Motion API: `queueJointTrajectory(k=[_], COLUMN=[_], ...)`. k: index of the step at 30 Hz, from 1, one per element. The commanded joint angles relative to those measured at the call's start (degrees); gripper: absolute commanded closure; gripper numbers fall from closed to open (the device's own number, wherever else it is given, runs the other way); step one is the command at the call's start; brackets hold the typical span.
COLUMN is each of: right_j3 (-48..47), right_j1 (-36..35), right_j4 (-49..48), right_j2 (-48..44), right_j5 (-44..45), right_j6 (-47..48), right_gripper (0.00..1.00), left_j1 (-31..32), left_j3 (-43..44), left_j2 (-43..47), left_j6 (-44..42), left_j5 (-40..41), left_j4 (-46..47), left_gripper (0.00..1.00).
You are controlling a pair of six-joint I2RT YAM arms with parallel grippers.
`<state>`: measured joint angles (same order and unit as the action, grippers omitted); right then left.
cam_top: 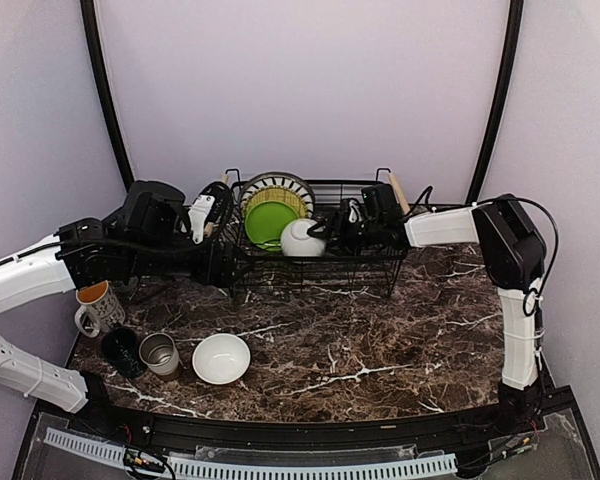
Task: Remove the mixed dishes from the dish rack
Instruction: Grab the bowl from the dish rack, then pass from the right arm to the left
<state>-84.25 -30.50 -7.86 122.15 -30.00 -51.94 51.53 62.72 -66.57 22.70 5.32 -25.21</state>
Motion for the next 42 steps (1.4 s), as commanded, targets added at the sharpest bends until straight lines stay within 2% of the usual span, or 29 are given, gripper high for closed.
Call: queueJointTrajectory(k=[1, 11, 21, 26, 28, 32, 37, 41, 42], right_j3=[-1.34, -7.74, -12.9, -11.16, -8.96, -4.23, 2.72, 4.51, 4.87], right_j1=[0.95, 0.97, 0.44, 0.28, -0.01, -0.66, -1.57, -2.79, -3.15], right_j4=[-4.49, -2.72, -0.9, -1.99, -3.14, -5.03, -13.05, -17.09, -18.53], right_j2=[-3.32, -2.68, -3.58, -7.4, -9.81, -14.91, -19.36, -20.57, -20.65], right_j5=[-2.06, -4.56, -7.71, -11.67, -12.64, -14.17, -16.25, -17.46, -17.61], right_j6=[1.97, 5.17, 4.89, 2.21, 1.57, 0.1, -5.38, -8.66, -9.69], right_gripper=[0.35, 0.34, 0.34, 0.35, 0.34, 0.34, 0.34, 0.34, 0.34], left_j1=[-1.3, -6.06, -10.43, -13.13, -14.75, -18.02, -20.41, -20.84, -20.85], left_j3=[-0.79, -2.03, -3.33, -3.18, -3.52, -5.37, -6.51, -6.11, -6.09], left_j2=[0.96, 0.48, 0.39, -0.27, -0.58, -1.35, -5.65, -12.41, -13.53], left_j6=[1.06, 4.88, 8.3, 9.31, 10.54, 15.44, 23.02, 31.46, 33.25], left_j5=[-3.3, -12.58, -18.43, -21.36, -23.52, -28.97, -35.06, -41.58, -42.74], left_j4=[2.39, 7.92, 13.13, 15.28, 17.23, 27.27, 39.21, 53.64, 60.33], left_gripper=[0.22, 0.2, 0.2, 0.2, 0.16, 0.11, 0.11, 0.12, 0.13])
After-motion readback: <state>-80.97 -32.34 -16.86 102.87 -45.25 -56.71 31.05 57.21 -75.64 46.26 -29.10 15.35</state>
